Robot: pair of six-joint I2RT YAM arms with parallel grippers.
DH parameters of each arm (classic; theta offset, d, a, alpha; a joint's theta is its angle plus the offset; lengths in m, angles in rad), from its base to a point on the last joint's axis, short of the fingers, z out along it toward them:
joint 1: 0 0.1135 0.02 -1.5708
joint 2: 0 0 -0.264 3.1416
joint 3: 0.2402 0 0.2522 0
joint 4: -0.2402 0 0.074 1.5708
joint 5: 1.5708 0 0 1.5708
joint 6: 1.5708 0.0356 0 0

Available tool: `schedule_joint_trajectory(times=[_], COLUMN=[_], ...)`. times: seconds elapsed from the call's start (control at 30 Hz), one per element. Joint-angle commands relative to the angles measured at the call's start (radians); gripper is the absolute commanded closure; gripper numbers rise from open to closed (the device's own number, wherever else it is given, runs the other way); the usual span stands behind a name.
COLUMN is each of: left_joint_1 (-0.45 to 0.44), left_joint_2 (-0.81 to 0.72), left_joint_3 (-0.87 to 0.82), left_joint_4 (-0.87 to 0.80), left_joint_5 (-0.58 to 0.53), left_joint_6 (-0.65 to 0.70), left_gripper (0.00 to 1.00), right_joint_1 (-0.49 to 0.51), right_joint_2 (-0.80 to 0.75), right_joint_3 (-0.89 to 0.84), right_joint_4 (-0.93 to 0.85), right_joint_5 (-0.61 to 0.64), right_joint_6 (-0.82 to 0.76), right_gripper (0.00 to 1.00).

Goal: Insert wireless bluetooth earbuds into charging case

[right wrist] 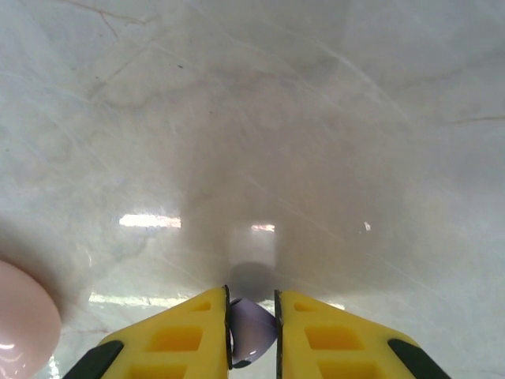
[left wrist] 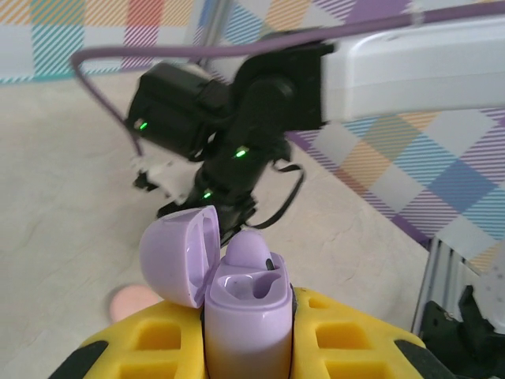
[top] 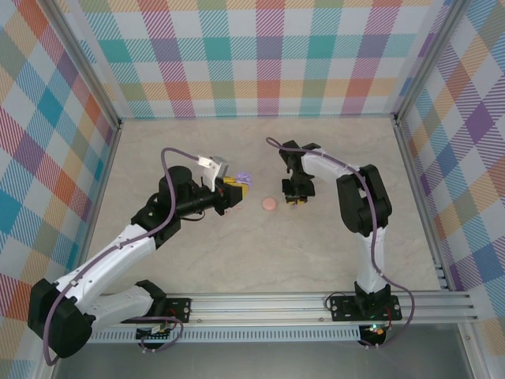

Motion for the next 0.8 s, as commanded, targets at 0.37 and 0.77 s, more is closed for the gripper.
schedule_joint_trajectory(times=[0.37, 0.77], left_joint_1=[0.001, 0.004], left_joint_2=[0.298, 0.336], left_joint_3=[0.062, 0.067], left_joint_4=[-0.011, -0.006], left_joint_5=[-0.007, 0.018], left_joint_6=[-0.117, -0.125], left_gripper=[0.91, 0.91], right_joint_1=[-0.025, -0.027], right_joint_2=[-0.226, -0.084], right_joint_3=[-0.099, -0.080], right_joint_4=[0.063, 0.008], right_joint_5=[-0.111, -0.064], right_joint_6=[-0.010, -0.059], right_gripper=[0.81, 0.81])
